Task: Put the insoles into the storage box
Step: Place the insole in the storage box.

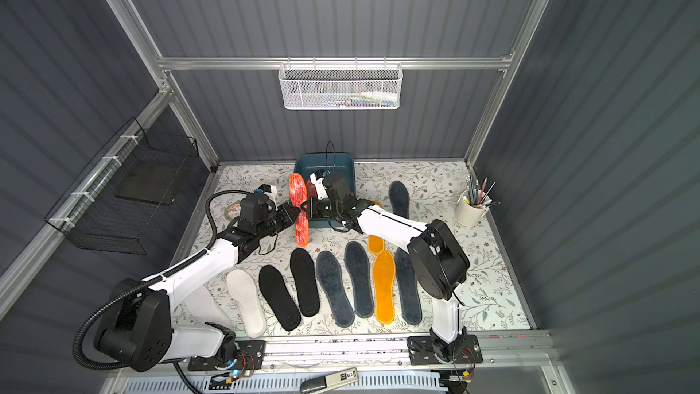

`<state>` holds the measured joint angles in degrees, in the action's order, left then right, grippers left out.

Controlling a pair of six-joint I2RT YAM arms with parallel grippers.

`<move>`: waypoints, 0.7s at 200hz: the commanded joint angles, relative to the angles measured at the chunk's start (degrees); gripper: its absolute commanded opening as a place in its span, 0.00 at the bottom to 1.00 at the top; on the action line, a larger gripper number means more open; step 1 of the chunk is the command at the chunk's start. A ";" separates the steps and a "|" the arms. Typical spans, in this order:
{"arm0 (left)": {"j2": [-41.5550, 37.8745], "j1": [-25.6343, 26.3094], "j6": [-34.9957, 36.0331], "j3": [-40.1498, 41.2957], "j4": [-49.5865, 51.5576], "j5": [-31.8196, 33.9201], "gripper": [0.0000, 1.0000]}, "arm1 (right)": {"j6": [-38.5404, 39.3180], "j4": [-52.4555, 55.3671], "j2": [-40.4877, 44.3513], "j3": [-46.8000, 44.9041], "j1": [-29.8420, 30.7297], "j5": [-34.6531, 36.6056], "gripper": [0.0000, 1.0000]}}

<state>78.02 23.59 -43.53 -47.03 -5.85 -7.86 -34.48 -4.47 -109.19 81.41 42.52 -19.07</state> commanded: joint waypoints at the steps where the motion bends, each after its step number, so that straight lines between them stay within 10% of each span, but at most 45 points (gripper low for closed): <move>1: -1.86 0.31 3.12 -1.95 1.17 -0.06 0.41 | 0.22 -0.88 2.98 -0.99 -0.34 -0.82 0.00; 23: -4.21 0.31 5.34 -2.00 1.81 1.04 0.99 | -0.24 -1.57 4.77 -2.66 -2.18 -1.05 0.00; 140: -27.04 0.31 10.65 6.12 15.84 15.85 1.00 | 2.61 0.16 -2.11 5.96 -14.00 -7.56 0.00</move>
<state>55.13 23.62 -34.57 -42.76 3.11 3.53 -33.61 -4.67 -108.16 83.13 28.69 -24.08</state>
